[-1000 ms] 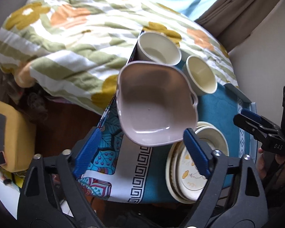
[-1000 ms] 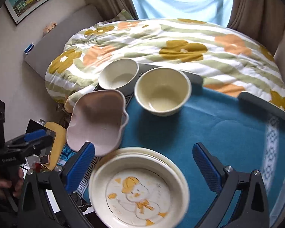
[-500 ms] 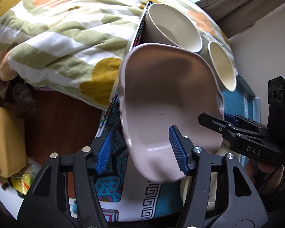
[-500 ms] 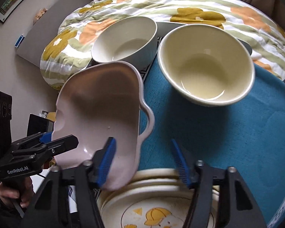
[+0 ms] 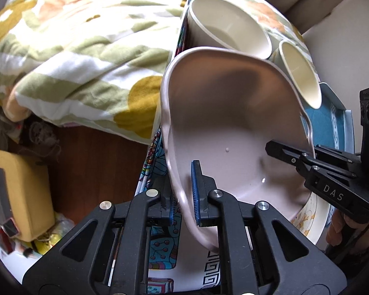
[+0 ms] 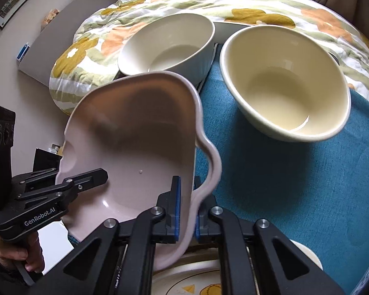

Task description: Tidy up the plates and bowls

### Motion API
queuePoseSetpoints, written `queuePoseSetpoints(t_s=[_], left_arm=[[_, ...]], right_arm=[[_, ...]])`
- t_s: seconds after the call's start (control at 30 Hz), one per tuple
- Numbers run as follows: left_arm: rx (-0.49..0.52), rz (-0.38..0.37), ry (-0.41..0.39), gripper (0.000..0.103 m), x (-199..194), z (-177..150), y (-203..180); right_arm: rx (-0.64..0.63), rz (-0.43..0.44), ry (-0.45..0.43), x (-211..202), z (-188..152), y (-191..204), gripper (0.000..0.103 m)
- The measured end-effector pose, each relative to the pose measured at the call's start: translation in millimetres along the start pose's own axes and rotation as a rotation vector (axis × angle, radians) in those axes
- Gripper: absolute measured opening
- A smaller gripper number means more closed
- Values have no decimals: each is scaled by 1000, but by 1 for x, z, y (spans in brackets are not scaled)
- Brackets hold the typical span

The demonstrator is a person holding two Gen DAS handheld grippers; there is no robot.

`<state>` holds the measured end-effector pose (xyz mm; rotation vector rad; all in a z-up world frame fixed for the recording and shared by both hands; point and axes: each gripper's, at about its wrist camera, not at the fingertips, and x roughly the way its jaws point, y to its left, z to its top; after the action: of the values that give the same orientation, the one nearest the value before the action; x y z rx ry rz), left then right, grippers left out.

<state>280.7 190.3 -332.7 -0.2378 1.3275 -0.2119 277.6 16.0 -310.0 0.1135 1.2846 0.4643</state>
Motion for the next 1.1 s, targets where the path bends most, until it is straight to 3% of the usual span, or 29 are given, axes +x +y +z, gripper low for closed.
queuePoseSetpoints(t_s=[0.33,0.63,0.8,1.1], left_arm=[[75,44,-125,9,-68,-19,-59],[114,56,-185,9,-104,-76,-176],[156,12,-175,9,-89,-104,-257],[252,-65,-94,9,-22,-133,-375]], right_arm=[[-4,43,-139,-70,-28,-6,8],[-1,62,-274,-164,-91,-63,8],[61,27,-318,-203,-142,-120,8],[193,-68,-305,-236,-214,-225,8]])
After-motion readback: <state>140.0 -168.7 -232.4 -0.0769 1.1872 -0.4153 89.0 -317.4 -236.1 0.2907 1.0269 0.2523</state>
